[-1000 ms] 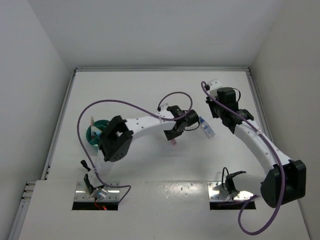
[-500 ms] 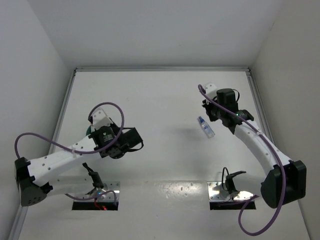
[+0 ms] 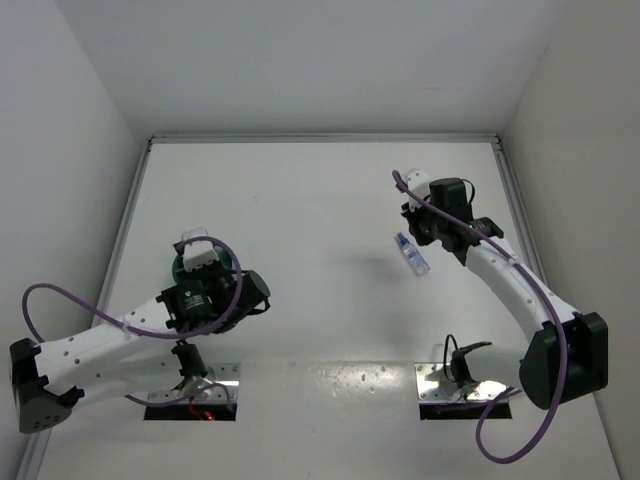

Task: Sort the stationery into containers
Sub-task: Place the pen in the storage box.

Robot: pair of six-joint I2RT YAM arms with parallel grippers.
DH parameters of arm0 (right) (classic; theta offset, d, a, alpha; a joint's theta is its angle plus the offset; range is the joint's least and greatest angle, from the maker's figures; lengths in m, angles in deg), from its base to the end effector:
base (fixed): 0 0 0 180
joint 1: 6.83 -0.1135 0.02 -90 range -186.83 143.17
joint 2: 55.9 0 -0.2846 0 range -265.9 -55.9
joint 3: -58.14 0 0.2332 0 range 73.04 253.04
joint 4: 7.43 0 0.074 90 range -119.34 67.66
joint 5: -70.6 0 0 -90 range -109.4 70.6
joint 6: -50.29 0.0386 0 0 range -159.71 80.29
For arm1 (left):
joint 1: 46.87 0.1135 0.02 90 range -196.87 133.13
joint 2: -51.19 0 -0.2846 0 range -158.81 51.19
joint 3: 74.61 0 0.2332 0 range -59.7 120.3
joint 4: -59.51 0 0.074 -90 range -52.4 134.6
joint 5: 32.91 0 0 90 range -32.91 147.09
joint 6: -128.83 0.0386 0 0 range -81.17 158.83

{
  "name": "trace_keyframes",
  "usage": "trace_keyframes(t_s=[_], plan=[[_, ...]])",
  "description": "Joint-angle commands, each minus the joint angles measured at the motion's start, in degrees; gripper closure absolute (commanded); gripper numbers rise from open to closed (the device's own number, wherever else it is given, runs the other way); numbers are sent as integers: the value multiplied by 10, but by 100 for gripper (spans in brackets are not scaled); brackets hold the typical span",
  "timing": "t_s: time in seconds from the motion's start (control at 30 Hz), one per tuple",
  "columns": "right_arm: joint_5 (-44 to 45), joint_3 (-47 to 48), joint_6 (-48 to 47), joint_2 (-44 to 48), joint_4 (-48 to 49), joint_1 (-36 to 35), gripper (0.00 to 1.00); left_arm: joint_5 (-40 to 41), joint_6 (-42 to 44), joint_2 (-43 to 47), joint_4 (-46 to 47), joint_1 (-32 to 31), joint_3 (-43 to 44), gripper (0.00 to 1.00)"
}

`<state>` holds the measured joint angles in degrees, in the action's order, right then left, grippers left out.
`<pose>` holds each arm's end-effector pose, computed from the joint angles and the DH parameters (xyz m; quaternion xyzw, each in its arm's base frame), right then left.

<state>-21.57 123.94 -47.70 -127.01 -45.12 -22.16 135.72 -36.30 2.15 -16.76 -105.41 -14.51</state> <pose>0.2334 0.0655 0.2844 -0.1927 0.8964 0.0428 0.3967 0.0827 -0.0626 0.2991 -0.2436 0.7281 0.0907 0.6343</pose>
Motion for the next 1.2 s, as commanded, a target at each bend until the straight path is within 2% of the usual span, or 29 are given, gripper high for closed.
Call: trace_keyframes(t_s=[0.0, 0.17, 0.4, 0.53, 0.7, 0.8, 1.0, 1.07, 1.17], plan=[[-11, 5, -6, 0, 11, 2, 85, 21, 53, 6, 66, -7, -33, 100], [-16, 5, -6, -5, 5, 2, 85, 13, 27, -35, 79, -7, -69, 100], [-16, 5, -6, -5, 5, 2, 85, 38, -73, -112, 80, 11, -94, 100], [-16, 5, -6, -5, 5, 2, 85, 57, -130, -118, 61, 25, -120, 100], [-16, 5, -6, -5, 5, 2, 85, 70, -135, -118, 61, 38, -120, 100], [-16, 5, -6, -5, 5, 2, 85, 70, -135, -150, 61, 51, -120, 100], [-16, 5, -6, 0, 5, 2, 85, 80, -220, -216, -12, 57, -108, 100], [-16, 5, -6, 0, 5, 2, 85, 80, -300, -233, -56, 57, -98, 100], [-16, 5, -6, 0, 5, 2, 85, 80, -367, -262, -107, 57, -92, 100]])
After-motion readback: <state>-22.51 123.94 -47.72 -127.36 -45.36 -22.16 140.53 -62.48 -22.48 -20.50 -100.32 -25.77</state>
